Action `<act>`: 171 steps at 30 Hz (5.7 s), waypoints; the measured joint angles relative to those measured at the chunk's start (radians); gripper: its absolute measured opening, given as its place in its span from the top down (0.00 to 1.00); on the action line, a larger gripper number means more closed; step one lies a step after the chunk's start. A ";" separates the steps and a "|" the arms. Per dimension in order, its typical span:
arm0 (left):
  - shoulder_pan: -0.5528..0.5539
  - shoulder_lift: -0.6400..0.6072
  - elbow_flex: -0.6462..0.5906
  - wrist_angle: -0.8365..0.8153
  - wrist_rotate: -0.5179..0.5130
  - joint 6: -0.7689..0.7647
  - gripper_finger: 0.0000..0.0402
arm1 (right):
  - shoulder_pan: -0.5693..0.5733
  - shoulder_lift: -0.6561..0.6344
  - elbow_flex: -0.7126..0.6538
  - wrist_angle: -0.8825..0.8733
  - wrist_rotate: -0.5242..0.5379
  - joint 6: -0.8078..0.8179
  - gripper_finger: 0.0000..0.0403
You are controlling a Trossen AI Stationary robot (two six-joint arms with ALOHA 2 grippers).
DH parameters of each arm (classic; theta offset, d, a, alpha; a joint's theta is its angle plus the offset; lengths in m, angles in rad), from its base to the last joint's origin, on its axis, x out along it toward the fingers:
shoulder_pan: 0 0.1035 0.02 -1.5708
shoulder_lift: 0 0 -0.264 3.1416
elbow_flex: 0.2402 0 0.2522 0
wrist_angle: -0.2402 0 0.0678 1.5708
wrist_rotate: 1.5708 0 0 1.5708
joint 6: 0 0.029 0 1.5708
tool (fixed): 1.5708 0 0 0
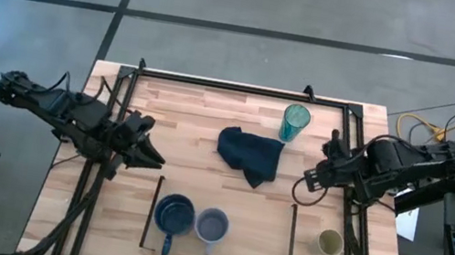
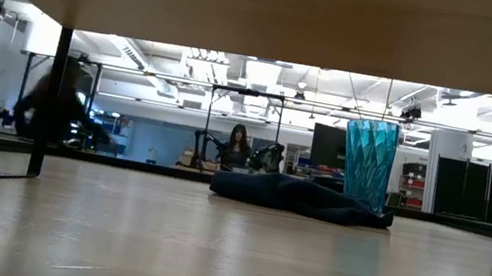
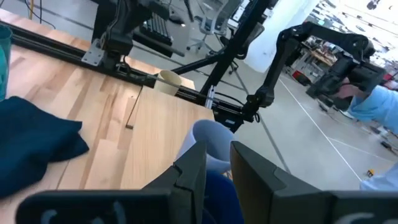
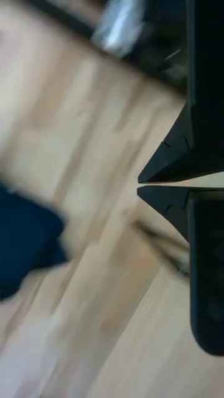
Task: Stack small to large cups/mugs on shelf
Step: Put the white cup on the shelf
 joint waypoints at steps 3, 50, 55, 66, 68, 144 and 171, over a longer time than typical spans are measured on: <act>0.000 -0.035 -0.021 -0.005 0.000 0.000 0.85 | 0.003 0.002 -0.007 -0.013 -0.072 0.028 0.94; 0.000 -0.165 -0.127 -0.004 0.000 -0.001 0.85 | 0.565 0.047 -0.080 0.007 -0.385 0.835 0.92; 0.000 -0.164 -0.143 -0.004 0.001 -0.028 0.85 | 0.564 0.107 -0.082 0.015 -0.325 0.830 0.92; 0.000 -0.151 -0.143 0.011 0.001 -0.060 0.85 | 0.564 0.227 -0.097 -0.013 -0.361 0.827 0.92; 0.000 -0.146 -0.143 0.012 0.000 -0.077 0.85 | 0.564 0.239 -0.097 -0.015 -0.368 0.827 0.92; 0.000 0.055 -0.144 0.236 -0.071 -0.195 0.85 | 0.699 0.099 -0.164 0.094 -0.281 0.793 0.73; 0.000 0.034 -0.145 0.235 -0.071 -0.173 0.85 | 0.699 0.106 -0.322 0.231 -0.281 0.802 0.66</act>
